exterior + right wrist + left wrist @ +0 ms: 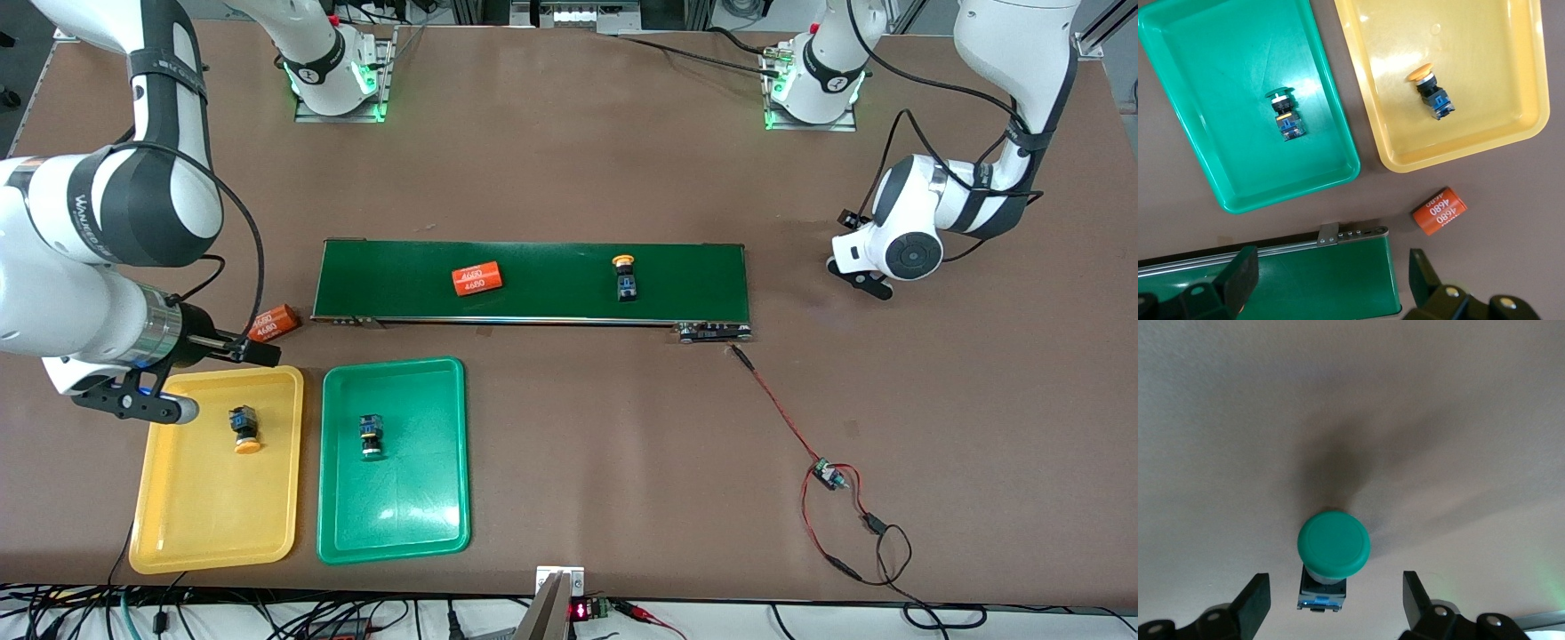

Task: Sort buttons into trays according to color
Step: 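Raise the right gripper beside the trays while the left grasps a green button, then place the green button on the belt while the right gripper reaches the belt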

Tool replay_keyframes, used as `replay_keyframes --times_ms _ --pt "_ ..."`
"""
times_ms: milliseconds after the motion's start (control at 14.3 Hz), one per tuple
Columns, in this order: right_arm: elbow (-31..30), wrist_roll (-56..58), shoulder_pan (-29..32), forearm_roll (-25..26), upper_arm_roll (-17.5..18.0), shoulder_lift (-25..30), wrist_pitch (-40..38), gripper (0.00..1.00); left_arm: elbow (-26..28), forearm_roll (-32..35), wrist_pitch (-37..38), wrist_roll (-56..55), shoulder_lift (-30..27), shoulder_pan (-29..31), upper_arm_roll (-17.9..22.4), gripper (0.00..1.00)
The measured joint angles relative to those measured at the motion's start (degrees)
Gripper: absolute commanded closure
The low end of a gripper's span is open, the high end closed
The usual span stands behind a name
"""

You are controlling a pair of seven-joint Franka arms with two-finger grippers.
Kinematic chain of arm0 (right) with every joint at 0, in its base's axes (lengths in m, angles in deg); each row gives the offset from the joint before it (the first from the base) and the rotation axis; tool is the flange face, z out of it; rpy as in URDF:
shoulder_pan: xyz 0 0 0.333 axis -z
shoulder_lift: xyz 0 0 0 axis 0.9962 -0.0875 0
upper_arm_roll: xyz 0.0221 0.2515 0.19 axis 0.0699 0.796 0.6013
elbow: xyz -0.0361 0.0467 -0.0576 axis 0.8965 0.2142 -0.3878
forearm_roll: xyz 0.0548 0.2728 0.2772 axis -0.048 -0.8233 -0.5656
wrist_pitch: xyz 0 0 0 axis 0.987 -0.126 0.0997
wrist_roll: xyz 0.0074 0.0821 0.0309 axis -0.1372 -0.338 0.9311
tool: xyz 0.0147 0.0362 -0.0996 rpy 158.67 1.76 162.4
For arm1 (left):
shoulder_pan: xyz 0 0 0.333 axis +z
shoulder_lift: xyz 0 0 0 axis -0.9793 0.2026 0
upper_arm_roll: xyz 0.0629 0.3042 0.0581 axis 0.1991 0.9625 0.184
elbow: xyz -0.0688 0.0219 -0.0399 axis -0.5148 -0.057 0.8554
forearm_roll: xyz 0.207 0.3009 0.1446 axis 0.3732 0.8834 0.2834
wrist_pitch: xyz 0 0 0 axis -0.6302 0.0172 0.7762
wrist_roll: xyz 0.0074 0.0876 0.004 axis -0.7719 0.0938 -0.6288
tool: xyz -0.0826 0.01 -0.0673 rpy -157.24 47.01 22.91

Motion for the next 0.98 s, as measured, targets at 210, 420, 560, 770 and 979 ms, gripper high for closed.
replay_keyframes --times_ms 210,420,560,770,979 --pt "0.0 0.0 0.22 0.26 -0.99 0.59 -0.02 0.0 0.47 0.07 -0.2 0.52 0.03 0.04 0.01 0.62" --pt "-0.02 0.02 0.46 0.26 -1.54 0.75 -0.04 0.0 0.63 0.09 -0.23 0.65 0.1 0.04 0.01 0.67" --pt "-0.12 0.02 0.16 0.26 -1.45 0.75 -0.07 0.0 0.71 0.1 -0.27 0.66 0.13 0.04 0.01 0.71" --pt "-0.66 0.01 -0.62 0.26 -1.03 0.74 -0.12 0.0 0.54 0.1 -0.1 0.66 -0.02 0.05 0.01 0.71" --pt "-1.0 -0.01 -1.68 0.26 -0.94 0.74 -0.29 0.0 -3.76 0.11 4.53 0.66 -0.86 -0.02 -0.39 0.71"
